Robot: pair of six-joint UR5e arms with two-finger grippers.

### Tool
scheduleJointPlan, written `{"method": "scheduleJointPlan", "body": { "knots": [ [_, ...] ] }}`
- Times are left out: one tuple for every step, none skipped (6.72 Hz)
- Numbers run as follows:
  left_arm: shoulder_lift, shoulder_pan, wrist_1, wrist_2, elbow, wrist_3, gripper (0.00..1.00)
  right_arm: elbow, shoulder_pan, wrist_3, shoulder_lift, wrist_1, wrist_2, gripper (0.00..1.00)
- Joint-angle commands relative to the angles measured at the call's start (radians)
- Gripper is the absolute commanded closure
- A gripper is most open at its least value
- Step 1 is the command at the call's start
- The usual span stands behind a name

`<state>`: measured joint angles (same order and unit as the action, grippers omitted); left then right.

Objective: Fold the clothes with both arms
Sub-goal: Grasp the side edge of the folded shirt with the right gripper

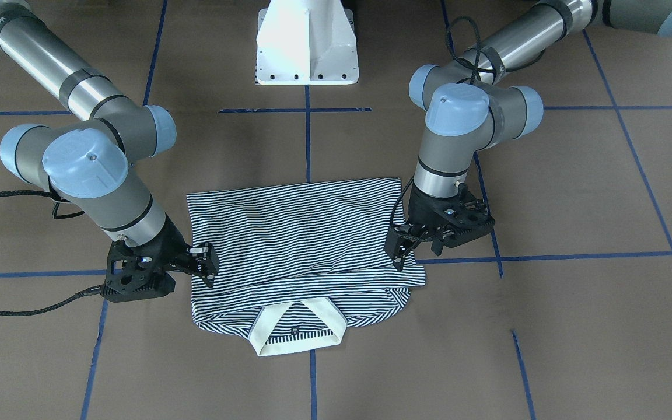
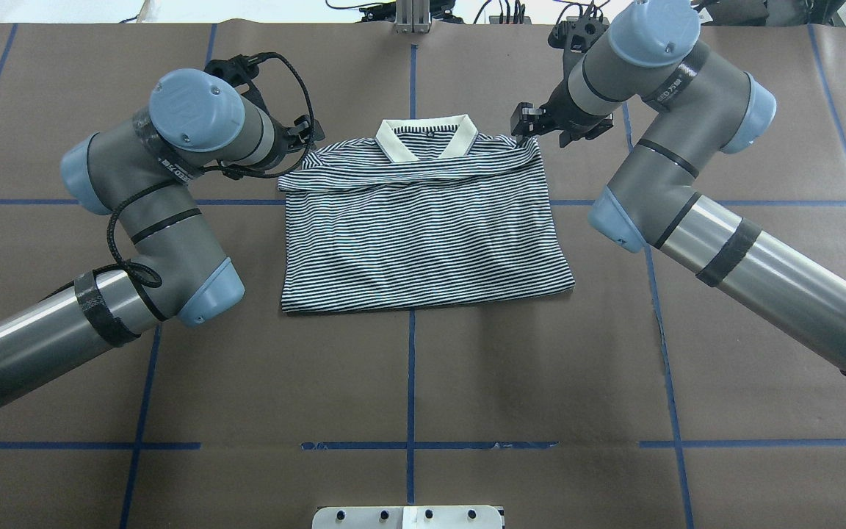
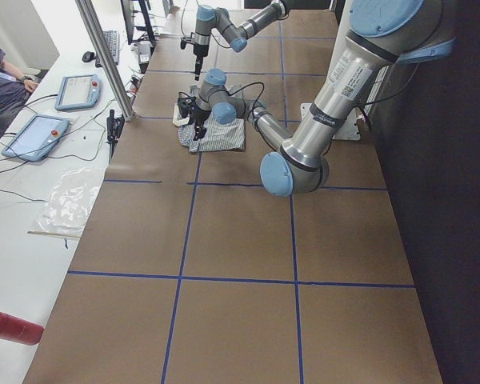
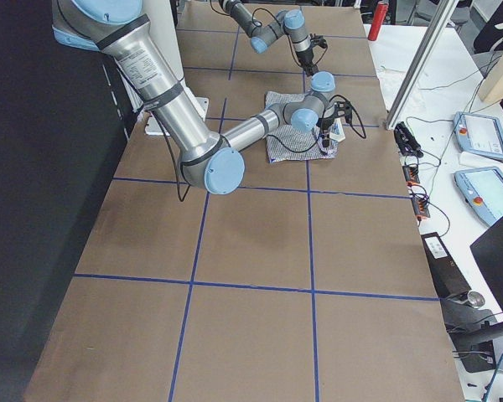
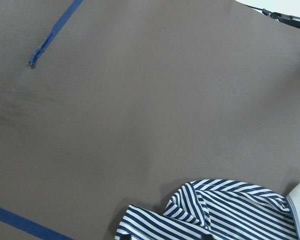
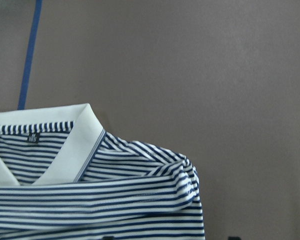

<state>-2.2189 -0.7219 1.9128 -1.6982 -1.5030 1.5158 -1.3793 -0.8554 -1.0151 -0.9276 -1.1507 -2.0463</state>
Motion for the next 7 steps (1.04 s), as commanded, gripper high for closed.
{"method": "scheduleJointPlan", "body": {
  "knots": [
    [-0.001, -0.001, -0.09, -0.015, -0.103, 0.003, 0.0, -0.189, 0.057, -0.069, -0.168, -0.006, -0.019, 0.0],
    [-0.001, 0.002, -0.094, -0.017, -0.118, 0.004, 0.0, -0.233, 0.105, -0.123, -0.221, -0.007, -0.008, 0.0],
    [-0.001, 0.004, -0.092, -0.017, -0.118, 0.004, 0.0, -0.234, 0.166, -0.157, -0.235, -0.007, 0.041, 0.0],
    [-0.001, 0.004, -0.092, -0.02, -0.121, 0.004, 0.0, -0.231, 0.197, -0.158, -0.253, -0.009, 0.054, 0.01],
    [-0.002, 0.006, -0.092, -0.027, -0.123, 0.006, 0.0, -0.225, 0.217, -0.158, -0.269, -0.01, 0.054, 0.01],
    [0.001, 0.004, -0.092, -0.029, -0.123, 0.009, 0.0, -0.23, 0.219, -0.157, -0.281, -0.011, 0.046, 0.01],
    [0.001, 0.004, -0.092, -0.029, -0.123, 0.009, 0.0, -0.242, 0.219, -0.161, -0.284, -0.03, 0.04, 0.23]
  ]
}}
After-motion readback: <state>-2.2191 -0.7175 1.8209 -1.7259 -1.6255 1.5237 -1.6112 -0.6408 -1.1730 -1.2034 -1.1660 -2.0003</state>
